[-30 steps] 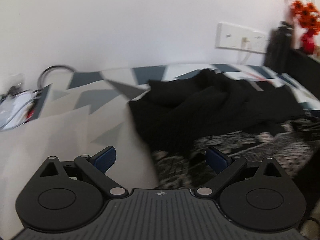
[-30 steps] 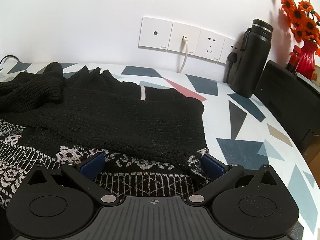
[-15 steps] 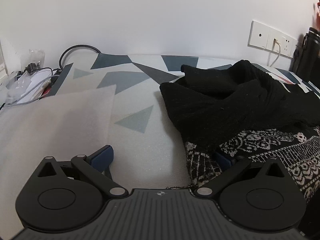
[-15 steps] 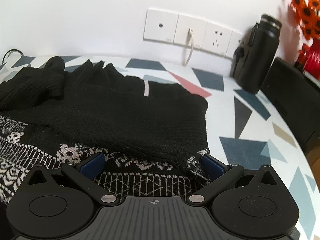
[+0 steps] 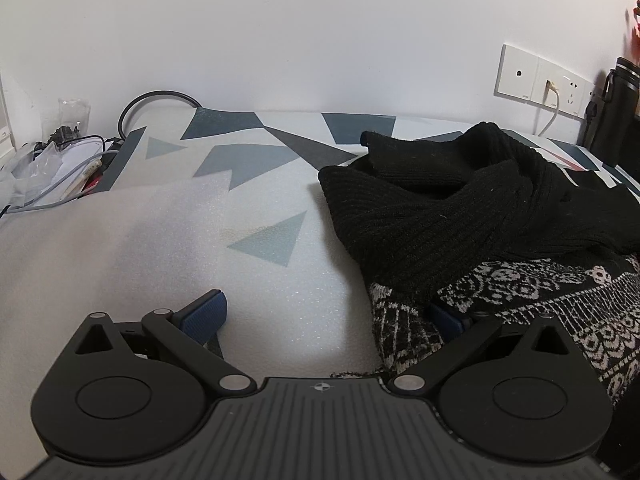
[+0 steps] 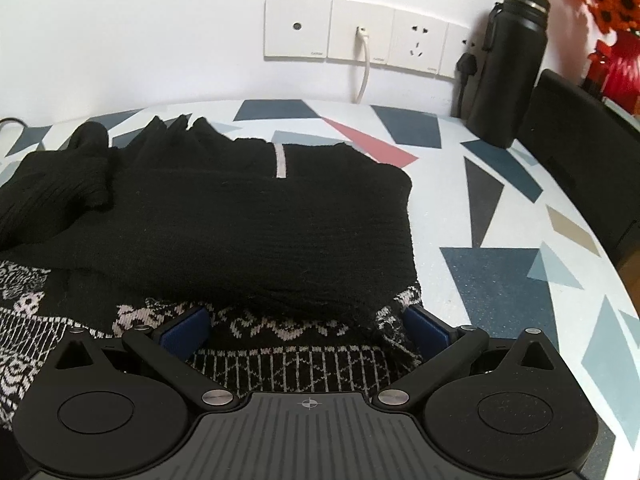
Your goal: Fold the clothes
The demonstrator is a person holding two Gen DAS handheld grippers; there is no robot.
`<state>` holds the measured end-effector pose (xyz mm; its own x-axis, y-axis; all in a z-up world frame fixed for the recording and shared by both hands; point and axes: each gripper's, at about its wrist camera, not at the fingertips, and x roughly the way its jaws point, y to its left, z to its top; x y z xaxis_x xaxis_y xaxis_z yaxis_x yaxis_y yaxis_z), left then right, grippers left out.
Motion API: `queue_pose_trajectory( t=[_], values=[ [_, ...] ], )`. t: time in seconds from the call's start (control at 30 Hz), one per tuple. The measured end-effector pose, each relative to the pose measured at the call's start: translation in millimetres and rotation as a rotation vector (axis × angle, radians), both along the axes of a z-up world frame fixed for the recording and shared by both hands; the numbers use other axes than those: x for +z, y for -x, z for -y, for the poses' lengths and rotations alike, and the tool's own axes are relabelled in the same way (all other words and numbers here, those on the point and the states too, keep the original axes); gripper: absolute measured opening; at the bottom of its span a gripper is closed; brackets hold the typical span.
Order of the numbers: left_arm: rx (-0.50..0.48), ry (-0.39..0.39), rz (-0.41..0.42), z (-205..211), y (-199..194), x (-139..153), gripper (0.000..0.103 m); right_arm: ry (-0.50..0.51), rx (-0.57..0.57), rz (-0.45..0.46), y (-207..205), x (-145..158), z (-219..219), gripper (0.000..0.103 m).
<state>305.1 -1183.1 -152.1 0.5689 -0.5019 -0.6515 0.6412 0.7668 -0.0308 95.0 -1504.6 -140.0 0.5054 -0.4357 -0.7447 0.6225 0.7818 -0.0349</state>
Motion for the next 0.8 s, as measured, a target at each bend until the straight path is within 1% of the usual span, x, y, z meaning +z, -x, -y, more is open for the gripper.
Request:
queue_pose_trajectory(
  t=[0.1,0.37,0.47,0.53,0.67,0.73,0.8],
  values=[
    [0.0,0.0,0.001,0,1,0,0.103,0.009,-0.023,0.002,-2,0,-2,0.102],
    [0.009,-0.008,-0.003,1,2,2,0.103,-0.025,-0.029,-0.081,-16,7,4,0.102],
    [0.007,-0.005,0.003,0,3,1,0.103,-0.049,-0.031,-0.125,-24,16,5,0.102],
    [0.001,-0.001,0.004,0,2,1,0.103,-0.067,-0.042,-0.107,-27,27,3,0.102],
    [0.001,0.0,0.006,-1,3,0,0.103,-0.09,-0.024,0.066,-32,57,-5,0.102],
    [0.001,0.001,0.006,-1,3,0,0.103,-0.078,-0.008,0.122,-45,68,-7,0.102],
    [-0.001,0.006,0.004,-2,2,0,0.103,-0.072,0.025,0.166,-62,70,-9,0.102]
  ],
)
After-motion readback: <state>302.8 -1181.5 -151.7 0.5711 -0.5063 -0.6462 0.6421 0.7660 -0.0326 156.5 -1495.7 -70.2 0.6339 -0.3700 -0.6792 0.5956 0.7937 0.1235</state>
